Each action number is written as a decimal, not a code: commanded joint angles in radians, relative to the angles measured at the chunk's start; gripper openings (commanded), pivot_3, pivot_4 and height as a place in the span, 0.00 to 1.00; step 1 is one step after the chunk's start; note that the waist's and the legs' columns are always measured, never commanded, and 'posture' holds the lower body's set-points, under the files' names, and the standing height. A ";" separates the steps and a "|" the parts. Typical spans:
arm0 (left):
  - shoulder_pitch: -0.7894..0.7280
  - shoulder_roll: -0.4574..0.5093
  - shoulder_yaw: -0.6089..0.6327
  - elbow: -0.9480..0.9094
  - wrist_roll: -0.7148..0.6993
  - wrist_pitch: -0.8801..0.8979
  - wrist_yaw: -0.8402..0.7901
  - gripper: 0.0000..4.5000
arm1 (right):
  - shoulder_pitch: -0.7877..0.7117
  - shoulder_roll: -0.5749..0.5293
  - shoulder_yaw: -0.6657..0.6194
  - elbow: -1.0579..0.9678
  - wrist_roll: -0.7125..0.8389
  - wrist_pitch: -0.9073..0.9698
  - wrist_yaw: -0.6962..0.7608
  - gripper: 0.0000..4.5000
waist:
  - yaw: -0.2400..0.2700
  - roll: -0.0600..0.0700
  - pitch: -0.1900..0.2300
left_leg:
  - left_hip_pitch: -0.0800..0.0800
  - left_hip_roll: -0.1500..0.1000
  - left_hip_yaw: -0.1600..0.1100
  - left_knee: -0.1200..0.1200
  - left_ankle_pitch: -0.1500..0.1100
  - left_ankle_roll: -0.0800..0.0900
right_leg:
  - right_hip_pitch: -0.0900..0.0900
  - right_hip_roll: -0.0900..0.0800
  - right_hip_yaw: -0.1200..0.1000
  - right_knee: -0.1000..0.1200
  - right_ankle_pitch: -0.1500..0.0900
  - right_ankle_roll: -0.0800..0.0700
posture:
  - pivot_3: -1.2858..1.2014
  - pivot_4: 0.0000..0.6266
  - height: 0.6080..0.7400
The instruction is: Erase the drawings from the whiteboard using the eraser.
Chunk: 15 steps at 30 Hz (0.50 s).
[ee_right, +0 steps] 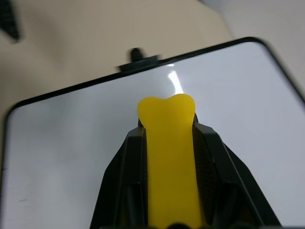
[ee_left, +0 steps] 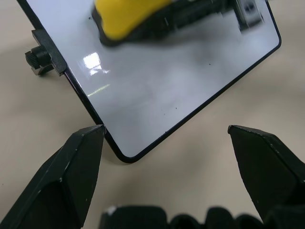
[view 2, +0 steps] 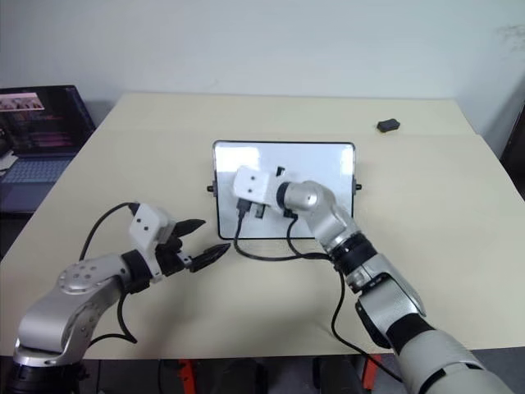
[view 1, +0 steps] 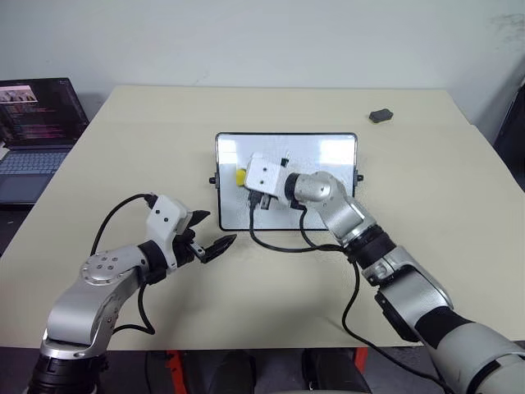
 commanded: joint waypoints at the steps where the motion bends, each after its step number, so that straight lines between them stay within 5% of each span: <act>1: 0.001 0.003 0.012 -0.036 -0.002 -0.012 0.003 1.00 | 0.016 -0.017 0.003 -0.028 -0.017 0.028 0.015 0.22 | 0.001 0.000 0.000 | 0.000 0.000 0.000 0.000 0.000 0.000 | 0.000 0.000 0.000 0.000 0.000 0.000 | 0.52 0.24 1.00; 15: -0.011 0.001 0.003 -0.027 0.001 -0.014 0.002 1.00 | -0.124 0.051 -0.136 0.063 0.030 -0.047 -0.184 0.22 | -0.002 0.001 0.001 | -0.002 0.000 0.000 -0.002 0.000 0.000 | -0.002 0.000 0.000 -0.002 0.000 0.000 | 0.52 0.24 1.00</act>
